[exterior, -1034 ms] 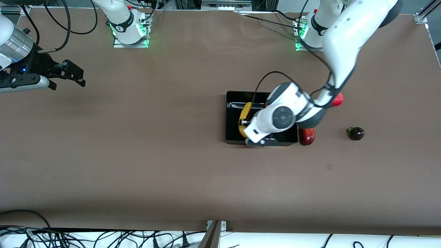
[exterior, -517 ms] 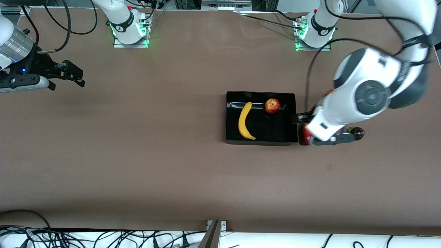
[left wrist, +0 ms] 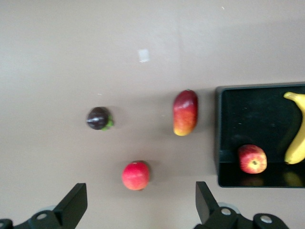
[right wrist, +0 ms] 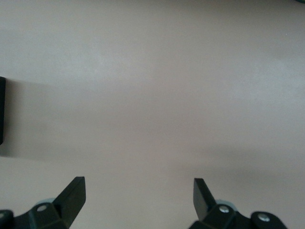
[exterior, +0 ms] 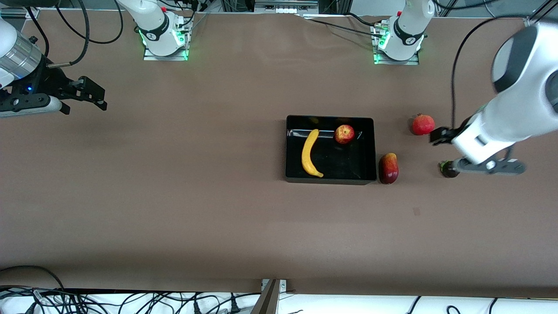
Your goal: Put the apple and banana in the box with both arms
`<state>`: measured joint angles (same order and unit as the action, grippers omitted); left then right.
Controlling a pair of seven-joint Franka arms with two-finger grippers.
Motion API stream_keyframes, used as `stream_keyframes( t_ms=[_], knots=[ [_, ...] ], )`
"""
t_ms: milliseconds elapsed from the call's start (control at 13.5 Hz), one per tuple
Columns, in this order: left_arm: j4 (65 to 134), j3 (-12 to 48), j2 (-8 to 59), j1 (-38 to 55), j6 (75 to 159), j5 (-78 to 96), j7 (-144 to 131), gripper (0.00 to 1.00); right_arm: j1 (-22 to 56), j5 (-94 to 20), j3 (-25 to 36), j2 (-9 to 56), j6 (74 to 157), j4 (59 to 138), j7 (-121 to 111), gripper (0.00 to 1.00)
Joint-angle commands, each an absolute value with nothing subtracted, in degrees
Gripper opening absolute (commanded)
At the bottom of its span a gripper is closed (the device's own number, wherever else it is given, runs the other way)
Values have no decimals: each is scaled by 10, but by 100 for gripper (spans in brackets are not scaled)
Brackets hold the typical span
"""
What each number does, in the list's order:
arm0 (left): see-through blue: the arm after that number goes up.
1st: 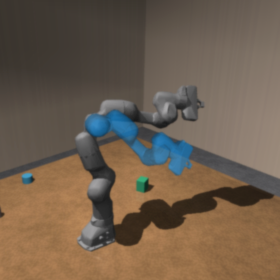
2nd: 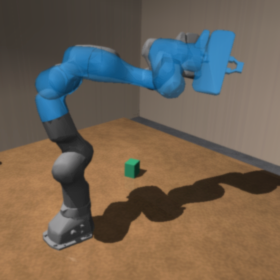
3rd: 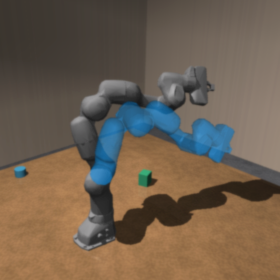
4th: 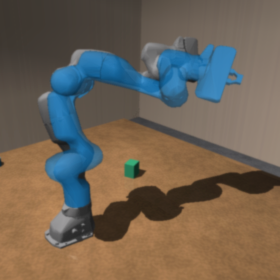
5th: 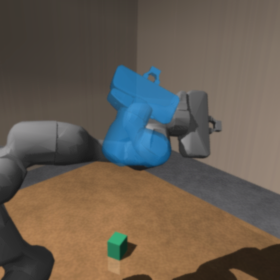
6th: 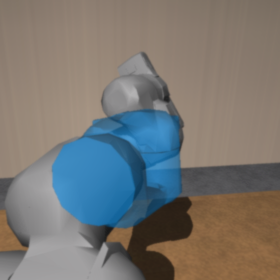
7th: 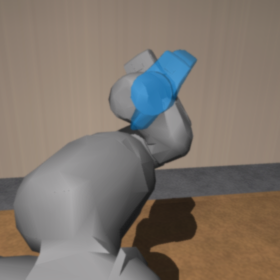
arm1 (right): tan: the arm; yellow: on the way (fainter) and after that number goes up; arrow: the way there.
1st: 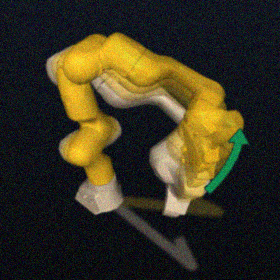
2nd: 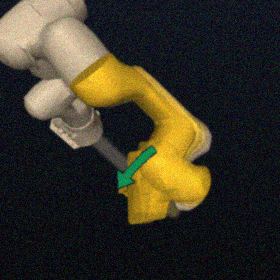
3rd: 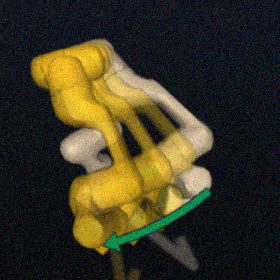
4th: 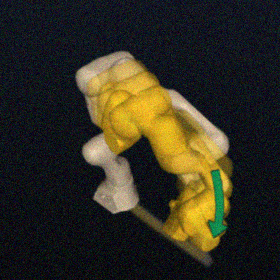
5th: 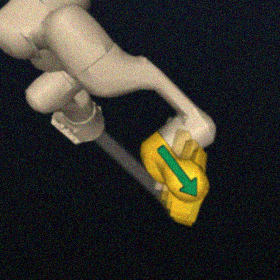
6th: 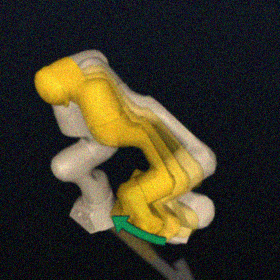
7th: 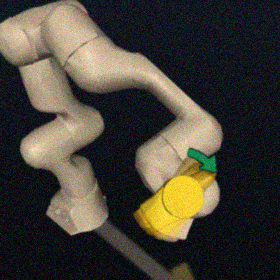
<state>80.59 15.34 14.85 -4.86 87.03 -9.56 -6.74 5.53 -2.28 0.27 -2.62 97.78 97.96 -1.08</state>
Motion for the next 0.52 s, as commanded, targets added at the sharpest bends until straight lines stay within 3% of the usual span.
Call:
stream_keyframes(
  t_ms=[0, 148, 443],
  knots=[
    [966, 39, 13, 13, 958, -30, -38, 100, 57, -16, 3, -23, 975, 969, -14, 100],
    [1004, 18, -8, 14, 990, -20, -14, 100, 58, -16, 3, -23, 975, 969, -14, 100],
    [998, 18, -1, 9, 986, -22, -5, 100, 57, -16, 3, -23, 975, 969, -14, 100]
  ],
)
